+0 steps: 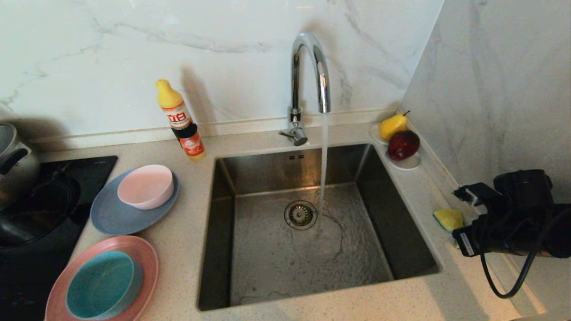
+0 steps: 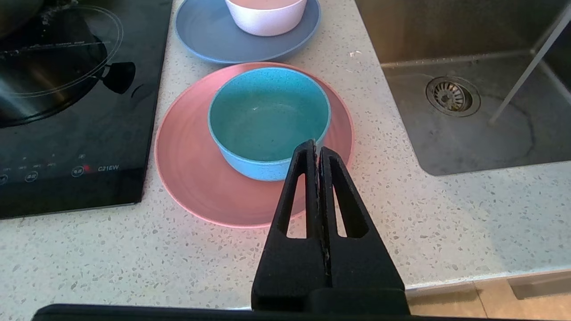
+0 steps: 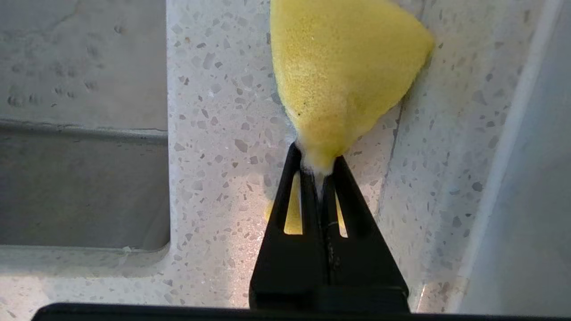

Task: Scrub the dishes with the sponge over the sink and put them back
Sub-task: Pick up a bowl and the sponge

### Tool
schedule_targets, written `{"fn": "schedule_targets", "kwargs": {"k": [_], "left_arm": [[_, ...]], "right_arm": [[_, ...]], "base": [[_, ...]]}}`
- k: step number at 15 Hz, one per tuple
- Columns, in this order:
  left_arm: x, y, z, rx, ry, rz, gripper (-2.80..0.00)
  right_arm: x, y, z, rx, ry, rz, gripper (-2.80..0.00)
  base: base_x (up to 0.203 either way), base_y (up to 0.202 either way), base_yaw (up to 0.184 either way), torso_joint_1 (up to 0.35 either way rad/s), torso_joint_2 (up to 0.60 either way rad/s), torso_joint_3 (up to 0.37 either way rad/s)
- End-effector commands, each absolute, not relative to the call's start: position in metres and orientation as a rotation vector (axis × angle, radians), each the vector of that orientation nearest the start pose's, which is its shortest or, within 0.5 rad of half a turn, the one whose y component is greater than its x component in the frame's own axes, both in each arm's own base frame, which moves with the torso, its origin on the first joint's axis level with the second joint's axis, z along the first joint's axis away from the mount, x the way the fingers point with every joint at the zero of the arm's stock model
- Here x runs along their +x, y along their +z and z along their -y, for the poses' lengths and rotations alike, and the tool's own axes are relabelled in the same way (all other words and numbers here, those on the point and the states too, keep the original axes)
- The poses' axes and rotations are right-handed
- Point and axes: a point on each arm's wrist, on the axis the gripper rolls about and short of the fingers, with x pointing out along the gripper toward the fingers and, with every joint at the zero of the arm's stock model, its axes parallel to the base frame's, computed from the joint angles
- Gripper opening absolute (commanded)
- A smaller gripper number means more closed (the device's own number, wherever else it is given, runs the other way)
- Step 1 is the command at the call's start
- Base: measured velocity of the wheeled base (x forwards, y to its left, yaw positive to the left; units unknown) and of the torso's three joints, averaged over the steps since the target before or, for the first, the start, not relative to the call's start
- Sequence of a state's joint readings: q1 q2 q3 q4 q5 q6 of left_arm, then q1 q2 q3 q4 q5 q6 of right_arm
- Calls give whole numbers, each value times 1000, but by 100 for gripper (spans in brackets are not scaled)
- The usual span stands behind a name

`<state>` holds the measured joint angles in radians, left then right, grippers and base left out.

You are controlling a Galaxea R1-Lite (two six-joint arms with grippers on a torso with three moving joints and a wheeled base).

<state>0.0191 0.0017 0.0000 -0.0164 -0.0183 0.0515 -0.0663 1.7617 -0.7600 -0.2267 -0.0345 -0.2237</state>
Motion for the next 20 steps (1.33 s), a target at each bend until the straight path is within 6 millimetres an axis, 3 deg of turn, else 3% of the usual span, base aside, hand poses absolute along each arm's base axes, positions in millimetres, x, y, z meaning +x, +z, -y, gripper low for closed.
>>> {"fn": "schedule_targets", "kwargs": {"k": [1,4,6,11,17,20], "left_arm": [[-22,73,1,52,2,0,-280],[-22,73,1,52,1,0,-280],[-22,73,1,52,2,0,-280],[-22,73,1,52,2,0,-280],[-22,73,1,52,2,0,-280],[-22,73,1,52,2,0,-280]], "right_arm": [[289,113,20,-200,-2,-792,-280],[285,127,19,-201,-7,-749,-280],[271,143,12,-195,10,-703,-280],[224,184,-32,-225,167,-608,-280],[193,198,-75,-178,344,-621,-280],[189,204,-105,-205,333,-605,-280]], "base": [[0,0,0,0,0,0],[0,0,0,0,0,0],[0,0,0,0,0,0],[0,0,0,0,0,0],[0,0,0,0,0,0],[0,0,0,0,0,0]]}}
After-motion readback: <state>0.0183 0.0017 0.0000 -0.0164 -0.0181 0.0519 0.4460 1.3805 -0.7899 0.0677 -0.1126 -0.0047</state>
